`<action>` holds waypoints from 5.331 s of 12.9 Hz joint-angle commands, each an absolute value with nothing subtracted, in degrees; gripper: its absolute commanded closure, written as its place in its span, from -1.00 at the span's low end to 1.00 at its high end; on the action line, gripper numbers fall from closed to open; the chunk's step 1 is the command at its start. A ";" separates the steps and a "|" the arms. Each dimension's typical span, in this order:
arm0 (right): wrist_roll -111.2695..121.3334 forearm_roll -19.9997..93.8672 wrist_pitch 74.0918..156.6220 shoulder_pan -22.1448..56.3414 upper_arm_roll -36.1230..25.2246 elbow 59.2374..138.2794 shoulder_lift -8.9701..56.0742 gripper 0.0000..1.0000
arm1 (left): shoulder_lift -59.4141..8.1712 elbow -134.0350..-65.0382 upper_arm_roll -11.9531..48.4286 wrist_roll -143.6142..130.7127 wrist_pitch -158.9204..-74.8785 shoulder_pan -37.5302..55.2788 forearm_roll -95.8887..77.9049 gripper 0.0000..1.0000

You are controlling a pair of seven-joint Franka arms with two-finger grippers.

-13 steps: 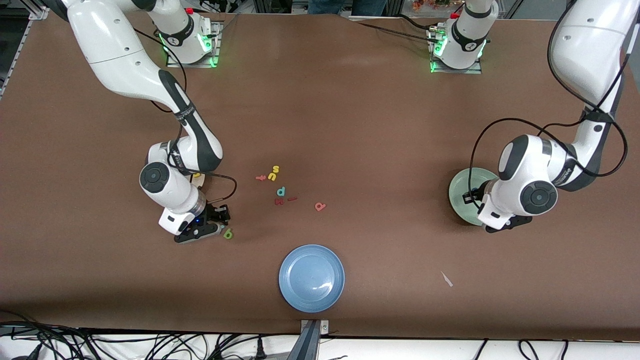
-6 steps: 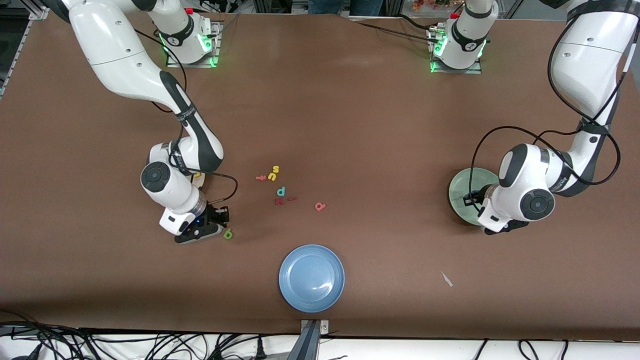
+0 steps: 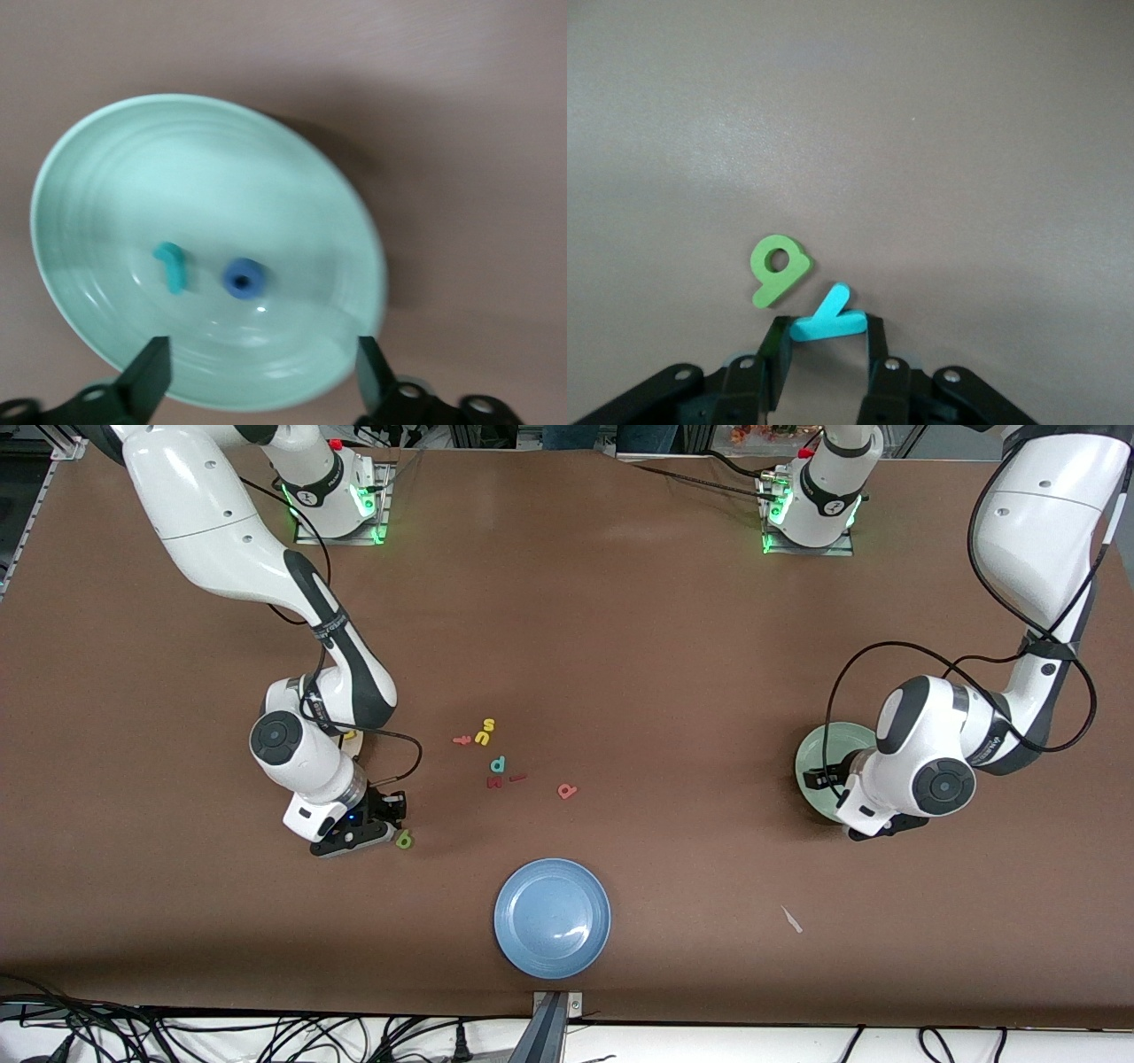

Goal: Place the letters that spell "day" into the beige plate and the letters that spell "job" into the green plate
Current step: 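Release the blue o while the right gripper carries cyan y to cream plate, then grasp the pink letter with the left gripper while the right gripper releases y, then grasp the green letter g with the right gripper and carry it to cream plate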

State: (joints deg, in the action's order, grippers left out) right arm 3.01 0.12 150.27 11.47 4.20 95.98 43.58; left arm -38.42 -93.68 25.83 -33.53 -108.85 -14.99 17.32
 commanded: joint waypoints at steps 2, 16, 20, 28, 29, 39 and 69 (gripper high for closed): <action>4.48 -0.09 146.89 11.52 3.52 96.41 41.15 0.40 | -36.04 -92.91 34.87 -50.75 -107.31 -14.59 16.09 -1.00; 15.38 -0.09 136.93 1.23 3.52 123.58 16.35 -0.63 | -53.50 -68.05 15.57 -86.92 -129.81 24.94 15.73 -0.97; 14.42 0.35 137.20 1.32 3.60 122.79 16.96 -0.72 | -57.03 -64.70 14.41 -86.66 -129.81 28.29 16.00 -0.87; 5.72 1.85 137.63 11.42 4.04 102.68 31.18 -0.72 | -61.61 -61.97 11.43 -86.31 -129.90 32.87 16.08 -0.82; 5.19 1.85 137.81 12.03 4.04 100.83 33.38 -0.72 | -61.61 -61.96 11.34 -86.22 -129.90 32.96 16.08 -0.80; 5.27 1.67 138.60 14.67 4.04 80.70 48.41 -0.67 | -63.46 -59.94 8.44 -86.22 -131.04 35.07 16.00 -0.62; 10.55 1.41 143.70 14.33 2.29 83.93 49.92 0.36 | -63.37 -59.68 8.70 -85.96 -130.87 35.24 15.56 0.16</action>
